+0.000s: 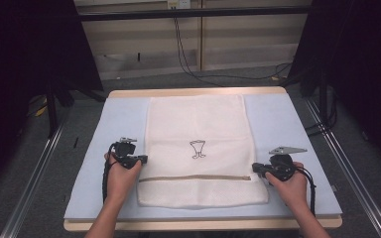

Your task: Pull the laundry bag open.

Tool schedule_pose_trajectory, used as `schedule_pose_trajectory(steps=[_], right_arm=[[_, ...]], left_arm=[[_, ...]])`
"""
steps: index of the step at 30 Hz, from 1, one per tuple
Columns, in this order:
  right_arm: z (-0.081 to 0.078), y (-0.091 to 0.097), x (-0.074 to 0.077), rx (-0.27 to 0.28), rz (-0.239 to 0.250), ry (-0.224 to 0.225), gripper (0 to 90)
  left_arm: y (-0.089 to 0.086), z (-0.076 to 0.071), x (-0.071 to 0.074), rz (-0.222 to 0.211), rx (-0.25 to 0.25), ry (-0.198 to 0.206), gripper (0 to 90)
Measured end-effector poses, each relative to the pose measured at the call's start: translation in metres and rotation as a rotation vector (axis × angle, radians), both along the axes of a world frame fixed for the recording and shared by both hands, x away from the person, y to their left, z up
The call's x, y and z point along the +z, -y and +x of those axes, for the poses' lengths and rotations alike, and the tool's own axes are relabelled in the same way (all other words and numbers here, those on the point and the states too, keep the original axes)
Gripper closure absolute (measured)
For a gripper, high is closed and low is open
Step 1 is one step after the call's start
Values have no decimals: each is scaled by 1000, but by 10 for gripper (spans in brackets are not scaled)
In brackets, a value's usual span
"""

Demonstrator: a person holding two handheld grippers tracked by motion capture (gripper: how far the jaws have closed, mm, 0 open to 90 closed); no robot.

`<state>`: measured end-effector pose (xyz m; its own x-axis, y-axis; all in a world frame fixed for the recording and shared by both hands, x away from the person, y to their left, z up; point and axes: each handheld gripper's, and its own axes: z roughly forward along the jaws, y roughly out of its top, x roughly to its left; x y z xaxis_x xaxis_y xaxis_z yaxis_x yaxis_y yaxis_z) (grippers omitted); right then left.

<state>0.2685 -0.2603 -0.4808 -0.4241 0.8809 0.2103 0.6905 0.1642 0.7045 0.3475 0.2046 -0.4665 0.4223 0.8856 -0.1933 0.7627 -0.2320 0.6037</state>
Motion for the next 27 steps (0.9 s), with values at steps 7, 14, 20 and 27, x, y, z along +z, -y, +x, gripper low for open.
schedule_pose_trajectory(steps=[7, 14, 20, 27], right_arm=[[-6, -9, 2, 39, 10, -1, 872], [-8, -13, 4, 33, 0, 29, 817], [-1, -11, 9, -34, 25, 120, 696], [11, -18, -5, -42, -36, 38, 791]], left_arm=[[-16, -1, 4, -7, 37, -15, 897], [-19, -2, 6, -24, 44, -2, 892], [-16, 0, 3, -73, 86, 51, 654], [-11, 4, -5, -27, 53, -4, 761]])
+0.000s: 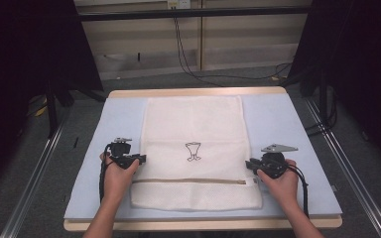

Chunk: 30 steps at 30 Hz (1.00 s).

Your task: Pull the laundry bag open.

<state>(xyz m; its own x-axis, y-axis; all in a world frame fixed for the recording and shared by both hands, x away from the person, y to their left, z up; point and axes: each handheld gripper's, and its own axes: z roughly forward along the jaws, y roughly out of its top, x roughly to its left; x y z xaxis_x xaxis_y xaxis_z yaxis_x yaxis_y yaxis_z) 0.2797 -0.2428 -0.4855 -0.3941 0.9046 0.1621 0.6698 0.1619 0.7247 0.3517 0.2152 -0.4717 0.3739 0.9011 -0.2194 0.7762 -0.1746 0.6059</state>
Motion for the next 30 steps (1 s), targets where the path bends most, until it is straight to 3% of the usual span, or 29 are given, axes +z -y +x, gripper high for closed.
schedule_pose_trajectory(steps=[2, 4, 12, 17, 20, 23, 25, 30], right_arm=[[-1, 3, 2, 8, 16, -16, 841], [-2, 4, 3, 15, 25, -18, 858], [-5, -2, 2, 59, 20, -3, 866], [-7, -3, 4, 72, 28, -3, 864], [-9, -3, 3, 74, 23, 8, 840], [-12, -2, 8, 69, 22, 49, 788], [-14, 0, 12, 69, 25, 91, 773], [-23, 3, 20, 122, 29, 119, 867]], left_arm=[[-1, 0, 1, -14, 1, -21, 840], [-3, -1, 4, 8, -1, -22, 865], [-12, -5, 6, 4, 42, -33, 869], [-15, -3, 6, 9, 40, -36, 868], [-16, -3, 7, 16, 39, -29, 846], [-14, -6, 14, 19, 53, 26, 723], [-10, -8, 20, -3, 55, 58, 674], [11, -12, 29, -101, -44, 34, 643]])
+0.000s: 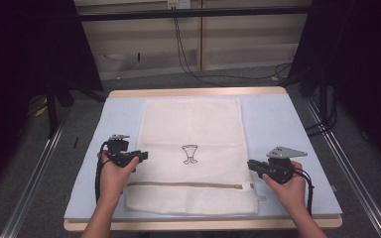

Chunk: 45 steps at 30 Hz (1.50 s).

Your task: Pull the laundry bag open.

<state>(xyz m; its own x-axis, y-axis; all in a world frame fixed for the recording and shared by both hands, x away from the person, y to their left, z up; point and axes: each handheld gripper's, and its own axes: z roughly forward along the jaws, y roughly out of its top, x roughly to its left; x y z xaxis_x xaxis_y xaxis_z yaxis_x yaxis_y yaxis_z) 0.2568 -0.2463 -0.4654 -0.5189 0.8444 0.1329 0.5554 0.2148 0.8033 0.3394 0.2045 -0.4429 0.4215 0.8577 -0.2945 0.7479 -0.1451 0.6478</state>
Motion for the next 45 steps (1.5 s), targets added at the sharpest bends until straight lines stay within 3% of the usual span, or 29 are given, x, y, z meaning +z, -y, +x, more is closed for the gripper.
schedule_pose_trajectory(steps=[2, 3, 4, 5, 8, 11, 18, 23, 27, 29, 35, 38, 41, 44, 45], right_arm=[[-3, 0, 0, 37, -19, 15, 884], [-4, 0, 0, 54, -33, 25, 899], [-4, 0, 0, 54, -33, 25, 899], [-7, -1, 1, 68, -57, 35, 900], [-11, -2, 1, 92, -70, 43, 900], [-17, -2, 1, 104, -68, 36, 900], [-30, 0, -5, 110, -52, 30, 900], [-30, -1, -8, 111, -47, 42, 900], [-31, 1, -10, 106, -36, 48, 900], [-32, 0, -9, 107, -35, 47, 900], [-33, -4, -12, 134, -53, 51, 900], [-33, -3, -12, 136, -45, 53, 900], [-34, -4, -11, 138, -39, 44, 900], [-34, -6, -12, 150, -43, 46, 900], [-34, -6, -12, 149, -42, 44, 900]], left_arm=[[5, -1, 1, -2, -23, 3, 627], [17, -2, 2, -36, -66, -4, 619], [17, -2, 2, -36, -66, -4, 621], [27, -4, 4, -34, -98, -1, 629], [42, -7, 5, -77, -144, -18, 634], [56, -11, 5, -65, -180, -39, 637], [83, -17, 5, -89, -254, -83, 650], [106, -22, 4, -153, -309, -126, 654], [124, -24, 5, -160, -357, -146, 672], [128, -25, 5, -152, -366, -148, 675], [152, -28, 0, -183, -419, -205, 667], [157, -28, -2, -170, -431, -201, 656], [164, -29, -3, -185, -419, -215, 658], [170, -30, -4, -165, -437, -224, 669], [173, -31, -5, -180, -426, -227, 658]])
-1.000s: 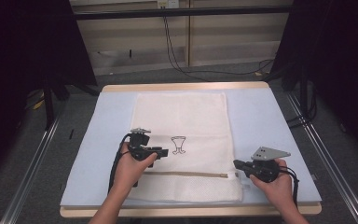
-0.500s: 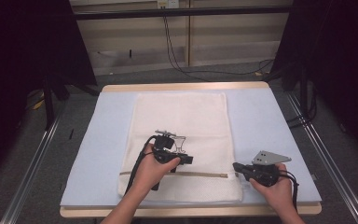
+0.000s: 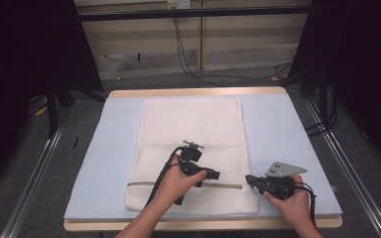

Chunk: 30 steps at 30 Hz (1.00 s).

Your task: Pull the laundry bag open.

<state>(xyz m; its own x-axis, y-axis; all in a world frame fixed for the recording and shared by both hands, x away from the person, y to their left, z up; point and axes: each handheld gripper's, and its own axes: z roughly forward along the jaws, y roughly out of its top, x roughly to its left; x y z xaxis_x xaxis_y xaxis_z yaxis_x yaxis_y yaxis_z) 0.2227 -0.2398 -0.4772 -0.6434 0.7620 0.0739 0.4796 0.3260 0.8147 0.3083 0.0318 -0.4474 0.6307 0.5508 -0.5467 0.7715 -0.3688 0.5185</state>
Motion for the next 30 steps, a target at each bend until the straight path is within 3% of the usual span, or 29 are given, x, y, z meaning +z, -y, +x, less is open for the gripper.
schedule_pose_trajectory(steps=[4, 6, 7, 8, 12, 15, 18, 20, 23, 24, 26, 30], right_arm=[[0, -1, 0, 1, 8, -17, 900], [-1, -1, -1, 7, -5, -18, 900], [-1, -1, -1, 7, -5, -18, 900], [-1, -2, -1, 8, -4, -27, 900], [-1, -3, -2, 1, -20, -53, 900], [-1, -3, -3, 2, -25, -60, 900], [0, -4, -4, -5, -19, -63, 900], [0, -4, -5, -7, -23, -70, 900], [0, -4, -5, -6, -23, -74, 900], [0, -4, -5, -8, -22, -75, 900], [0, -4, -6, -8, -23, -74, 900], [0, -4, -6, -9, -22, -78, 900]], left_arm=[[6, -1, -2, 3, -8, -20, 629], [7, -1, -3, 16, -23, -8, 617], [9, -2, -3, 9, -15, -16, 617], [11, -2, -4, 5, -29, -53, 632], [16, -3, -4, -17, -34, -71, 651], [20, -4, -5, 17, -71, -69, 688], [23, -3, -6, 19, -67, -103, 704], [28, -4, -7, -11, -52, -126, 712], [33, -4, -8, 13, -49, -133, 710], [36, -5, -8, 4, -22, -149, 715], [38, -4, -9, 31, -47, -128, 716], [41, -4, -12, 43, -29, -138, 719]])
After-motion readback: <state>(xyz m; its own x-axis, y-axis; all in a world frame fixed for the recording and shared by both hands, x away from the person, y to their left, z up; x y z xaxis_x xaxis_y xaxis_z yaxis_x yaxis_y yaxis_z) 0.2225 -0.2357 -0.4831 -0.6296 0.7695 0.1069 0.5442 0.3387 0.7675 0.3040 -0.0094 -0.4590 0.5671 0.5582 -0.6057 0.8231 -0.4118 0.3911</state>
